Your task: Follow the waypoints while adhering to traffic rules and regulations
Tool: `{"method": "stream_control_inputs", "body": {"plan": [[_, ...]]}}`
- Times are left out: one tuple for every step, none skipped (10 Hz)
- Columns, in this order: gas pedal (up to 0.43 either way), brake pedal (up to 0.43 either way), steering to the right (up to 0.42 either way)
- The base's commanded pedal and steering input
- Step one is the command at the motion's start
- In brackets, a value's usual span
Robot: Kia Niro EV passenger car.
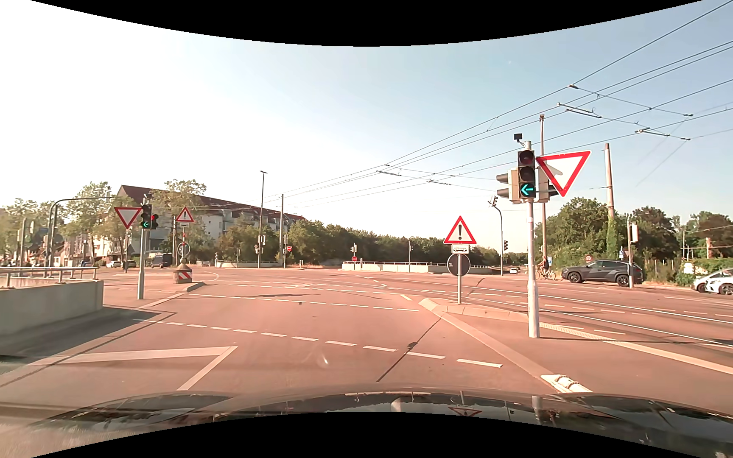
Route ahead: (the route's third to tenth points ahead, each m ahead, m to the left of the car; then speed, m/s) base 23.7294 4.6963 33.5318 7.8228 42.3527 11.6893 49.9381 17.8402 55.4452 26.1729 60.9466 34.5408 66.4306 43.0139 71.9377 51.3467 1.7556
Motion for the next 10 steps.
{"method": "stream_control_inputs", "body": {"plan": [[0.358,0.000,-0.047],[0.370,0.000,-0.046],[0.370,0.000,-0.046],[0.378,0.000,-0.046],[0.378,0.000,-0.047],[0.378,0.000,-0.049],[0.378,0.000,-0.050],[0.378,0.000,-0.049],[0.378,0.000,-0.049],[0.378,0.000,-0.049]]}}
